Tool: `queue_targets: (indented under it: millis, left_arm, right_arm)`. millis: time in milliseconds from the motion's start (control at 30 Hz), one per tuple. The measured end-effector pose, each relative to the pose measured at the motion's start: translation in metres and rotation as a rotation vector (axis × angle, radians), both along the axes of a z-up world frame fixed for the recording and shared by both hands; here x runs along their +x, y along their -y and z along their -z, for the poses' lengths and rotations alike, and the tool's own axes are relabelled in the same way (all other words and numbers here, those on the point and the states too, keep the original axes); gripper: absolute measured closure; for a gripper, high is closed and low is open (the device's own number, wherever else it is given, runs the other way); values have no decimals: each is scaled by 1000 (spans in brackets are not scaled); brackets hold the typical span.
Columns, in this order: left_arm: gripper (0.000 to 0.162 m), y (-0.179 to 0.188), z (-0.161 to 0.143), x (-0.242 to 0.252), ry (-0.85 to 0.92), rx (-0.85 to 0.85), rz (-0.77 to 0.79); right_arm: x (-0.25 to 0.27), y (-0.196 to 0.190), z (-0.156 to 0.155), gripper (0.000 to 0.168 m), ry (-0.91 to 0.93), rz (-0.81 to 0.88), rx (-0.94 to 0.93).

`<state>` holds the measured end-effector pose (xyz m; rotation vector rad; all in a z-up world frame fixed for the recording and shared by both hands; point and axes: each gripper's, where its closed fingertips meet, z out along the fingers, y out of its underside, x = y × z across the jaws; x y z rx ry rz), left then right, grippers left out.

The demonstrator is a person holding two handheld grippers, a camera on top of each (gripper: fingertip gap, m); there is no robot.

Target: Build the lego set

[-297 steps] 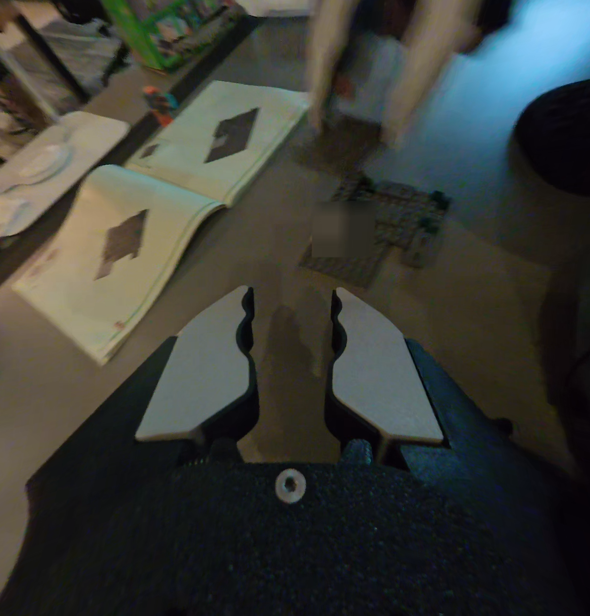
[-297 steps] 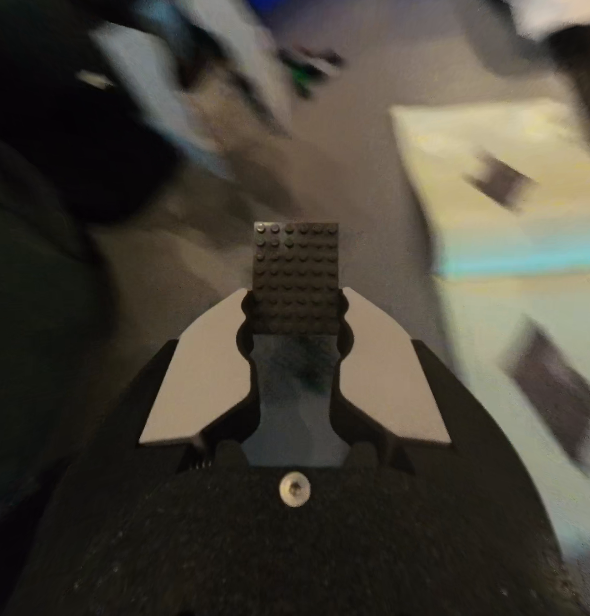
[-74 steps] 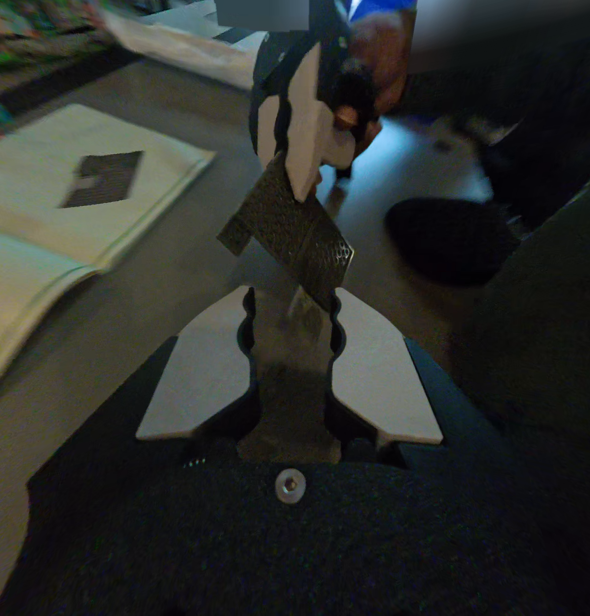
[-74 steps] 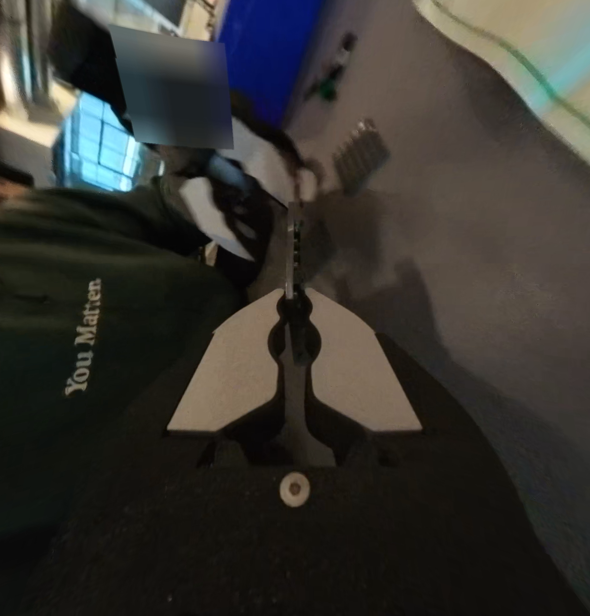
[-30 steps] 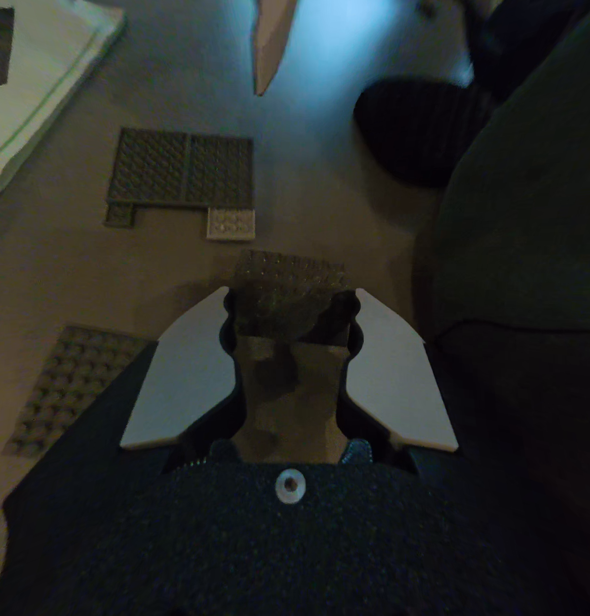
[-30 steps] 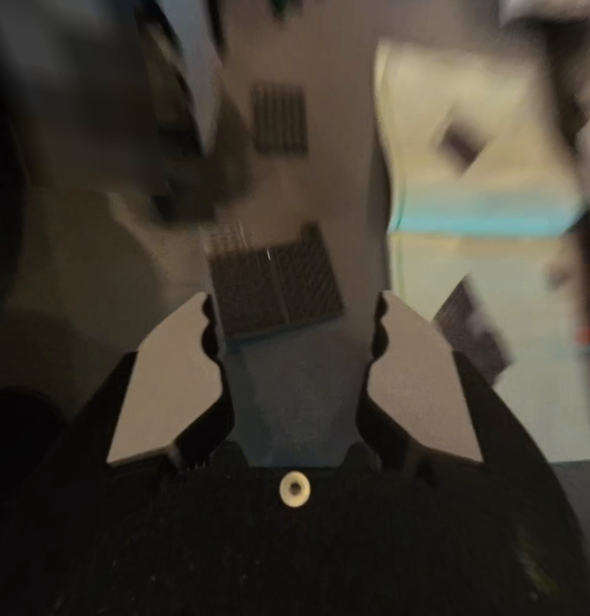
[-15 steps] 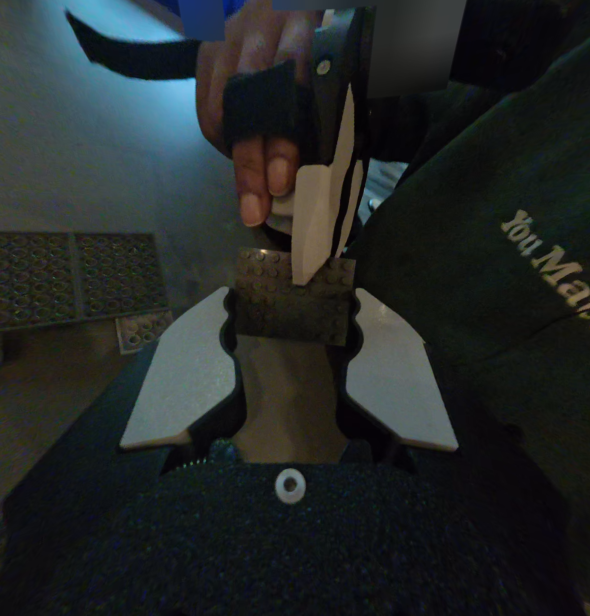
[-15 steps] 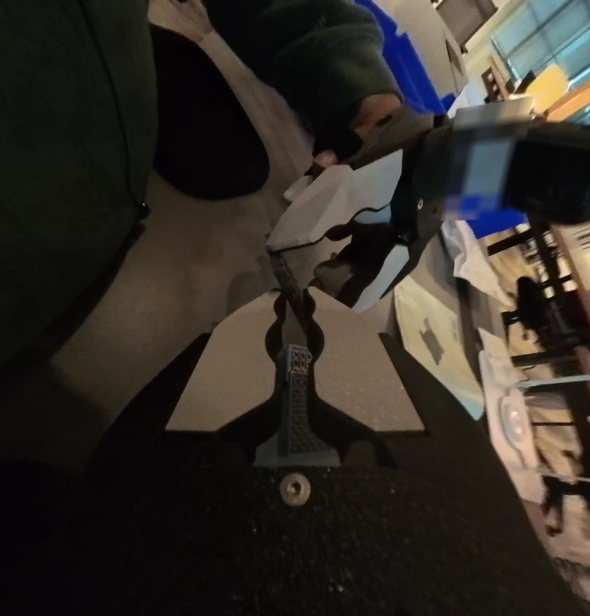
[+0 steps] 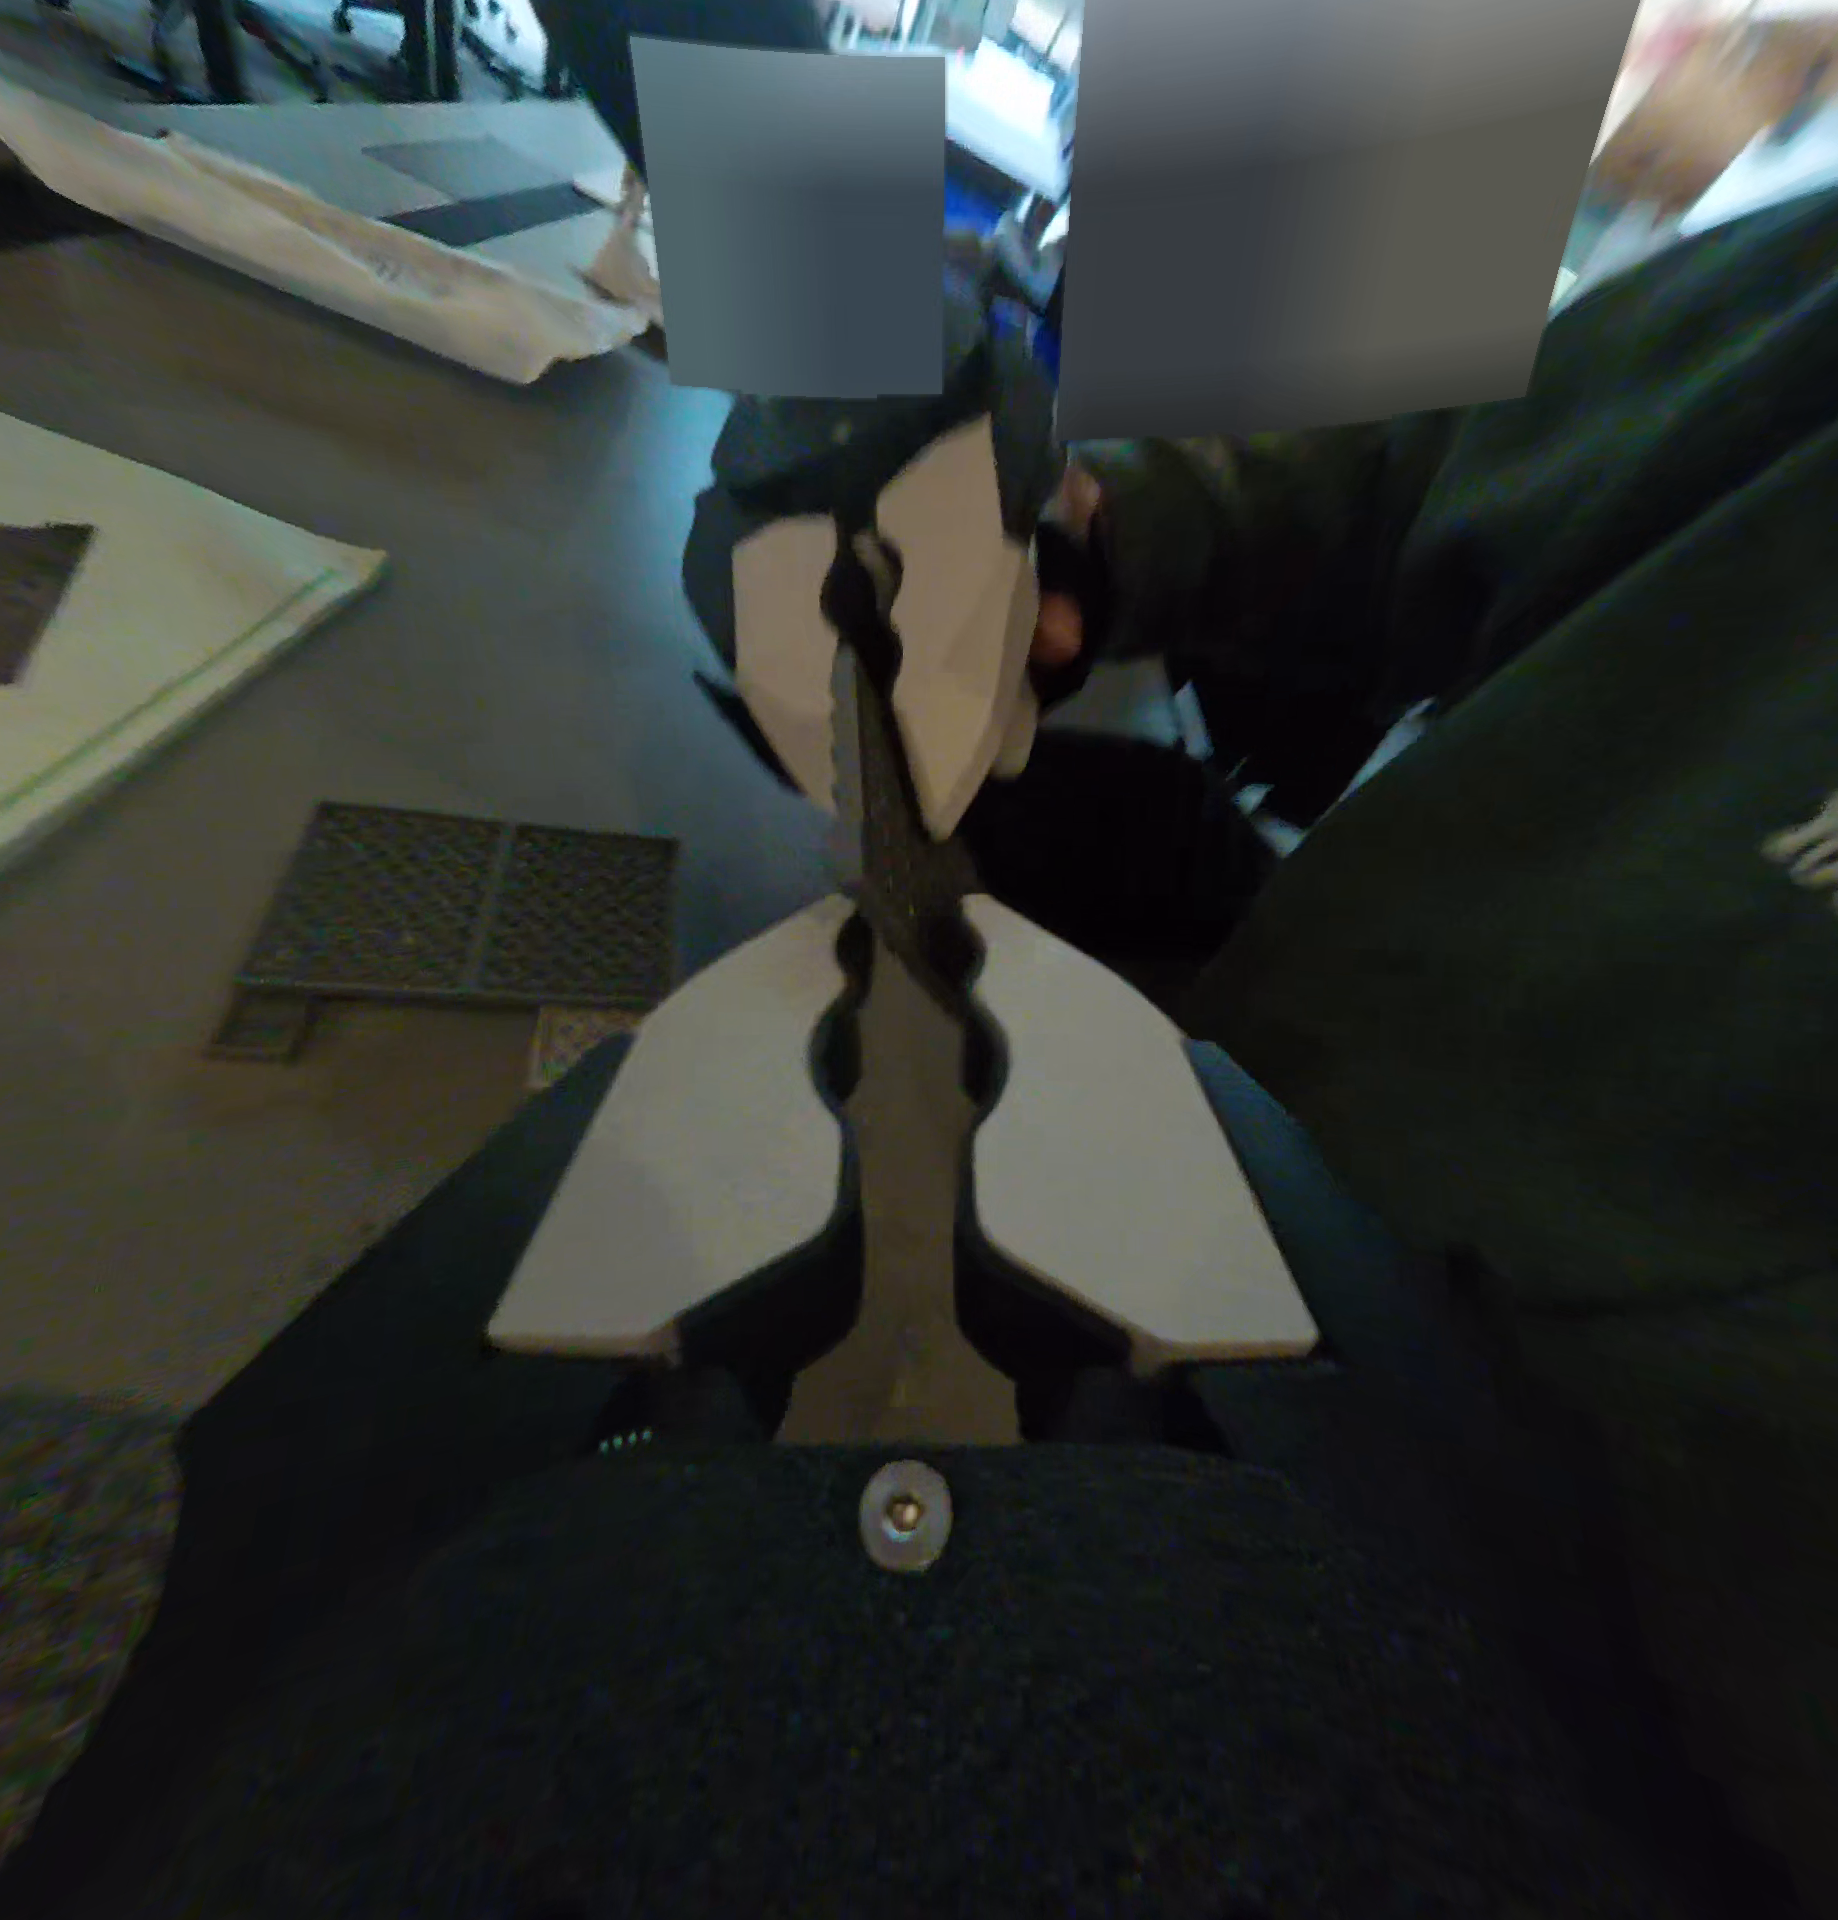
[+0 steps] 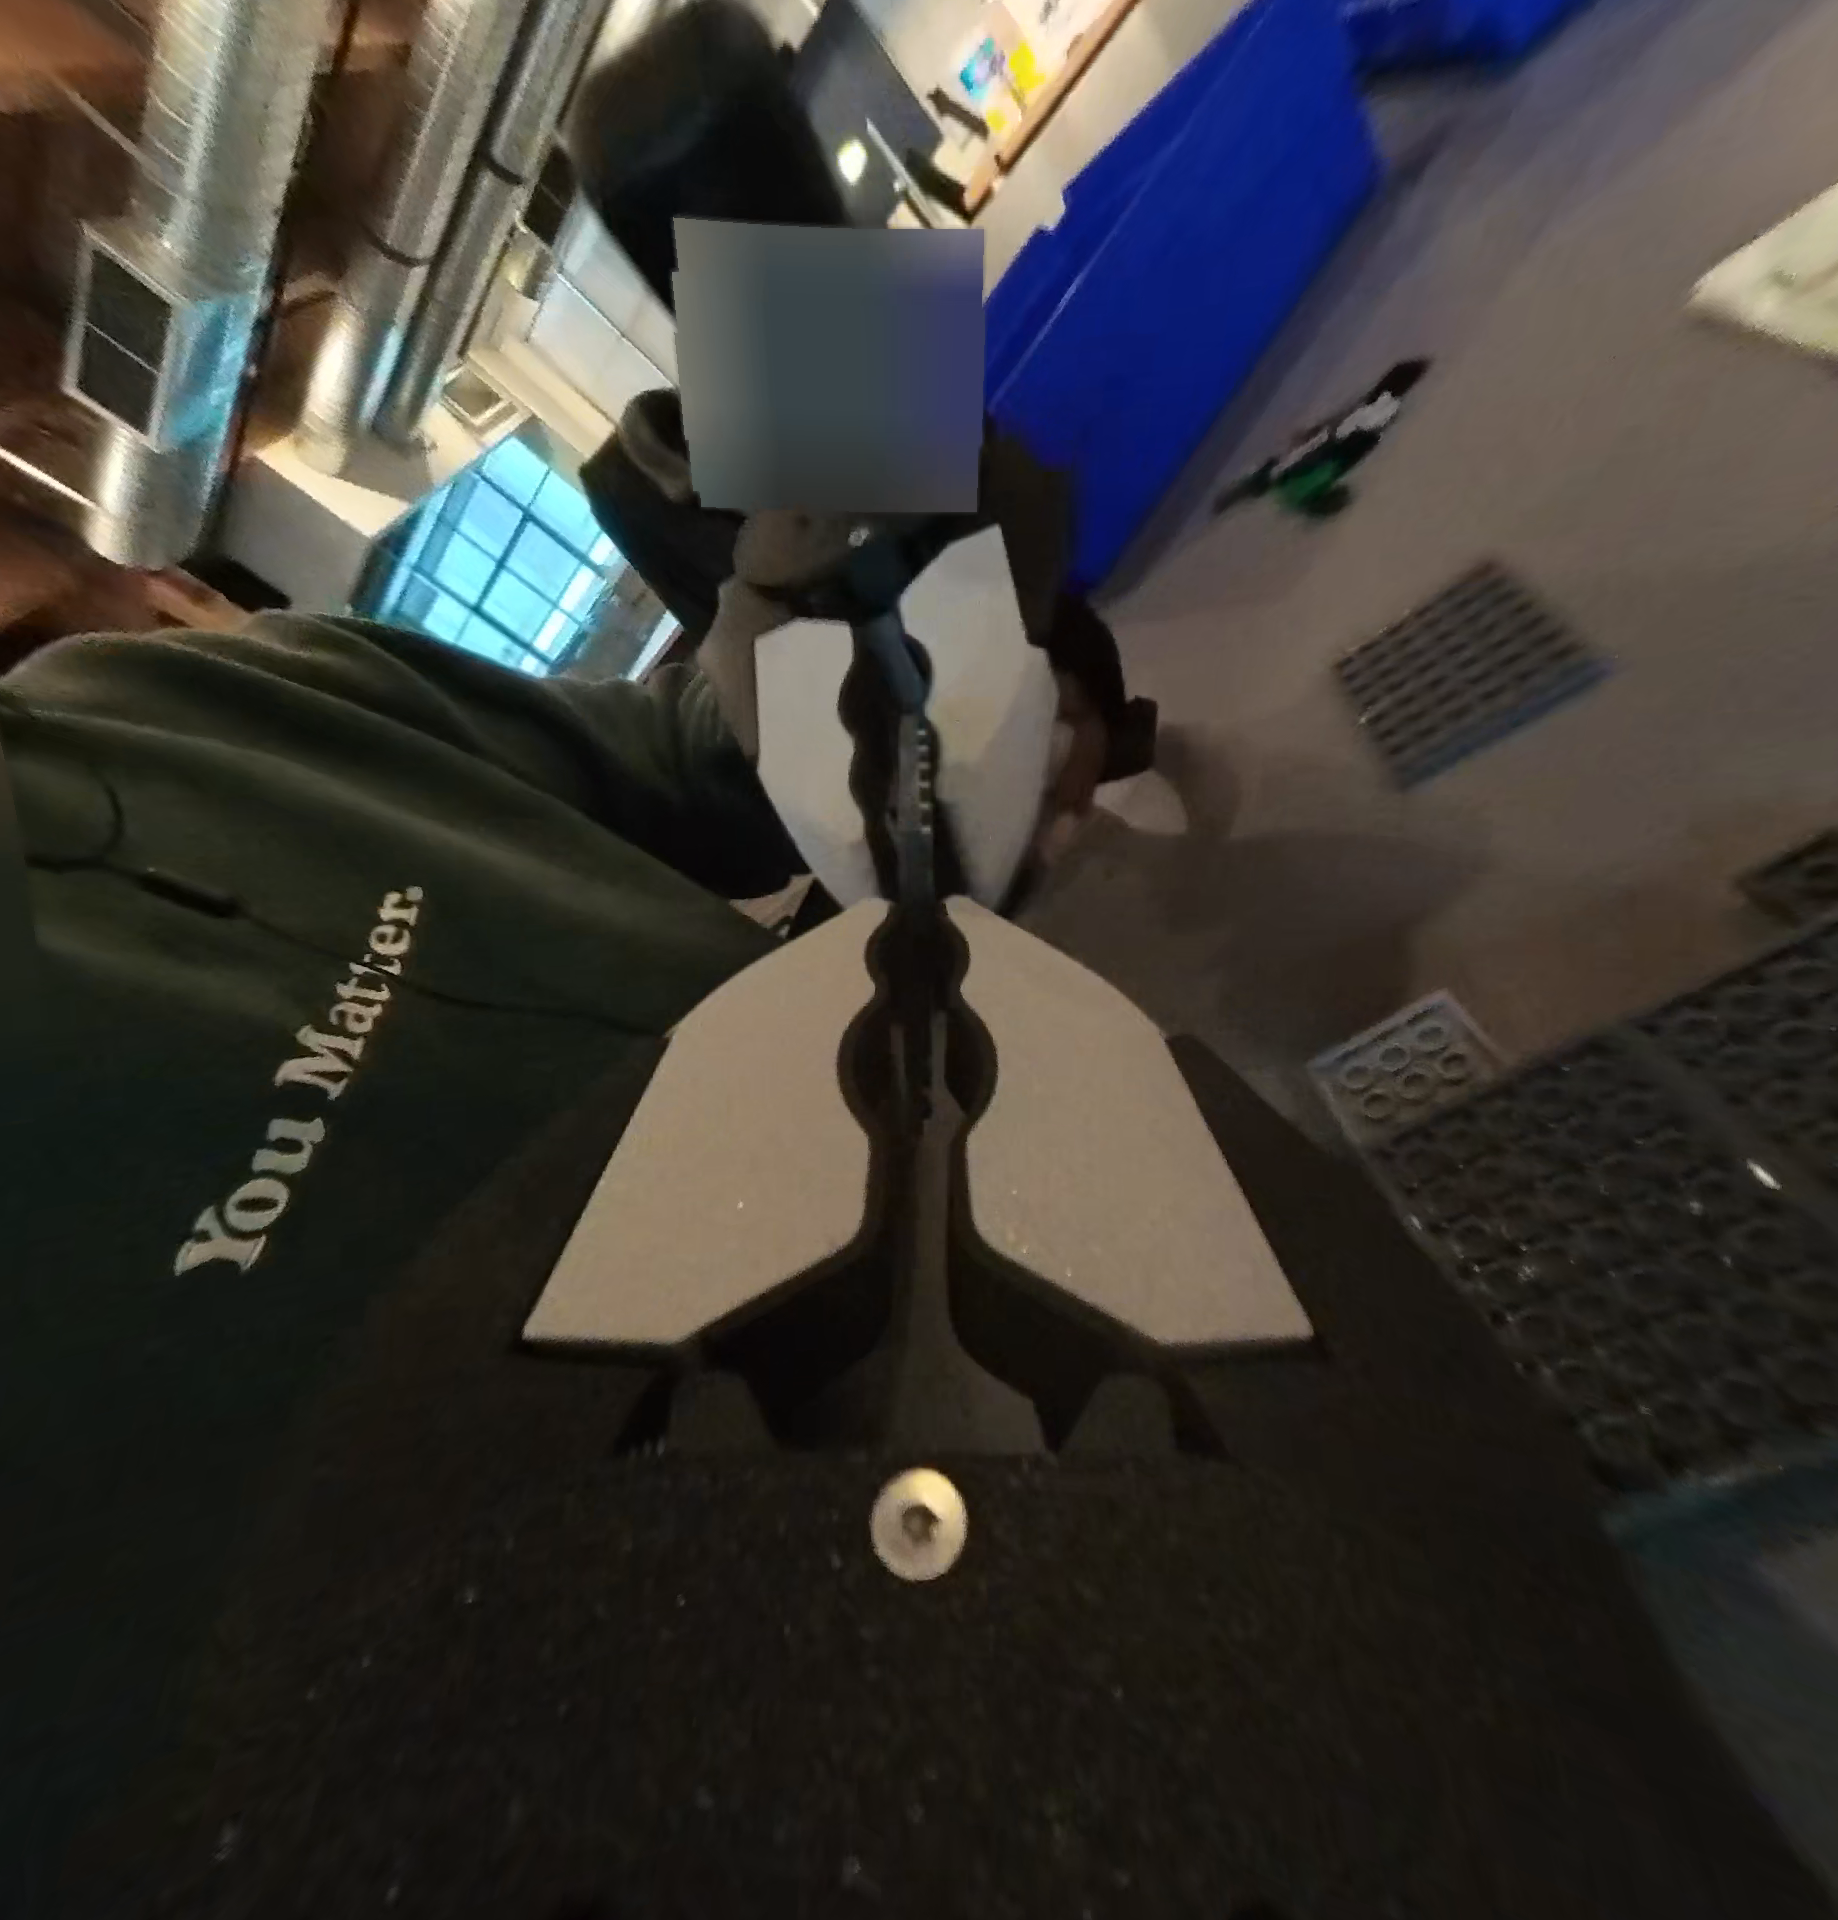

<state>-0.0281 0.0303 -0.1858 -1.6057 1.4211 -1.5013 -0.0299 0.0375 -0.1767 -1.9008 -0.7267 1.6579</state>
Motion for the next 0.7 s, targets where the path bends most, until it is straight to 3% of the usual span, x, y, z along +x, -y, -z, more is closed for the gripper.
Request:
queue_targets:
  millis: [33,133,167,267,367,600,700]
  left_arm:
    - [151,0,0,0,3,-40,4]
    - [158,-5,0,2,9,-186,-4]
    - [158,-7,1,3,13,-233,-2]
    - [158,-19,4,1,12,-367,-11]
    - [158,-33,7,0,4,-478,-32]
    - [158,-47,20,13,-68,-613,-44]
    - [158,-49,22,17,-95,-606,-52]
  right_arm:
    - [0,-1,0,164,-5,2,2]
    - [3,-4,1,161,18,-11,55]
    - [6,-6,1,153,42,-18,95]
    - [21,-19,6,105,242,-6,387]
    - [29,-28,10,87,511,-17,745]
    - [12,-44,34,78,881,-171,1218]
    - [12,-53,40,93,948,-209,1246]
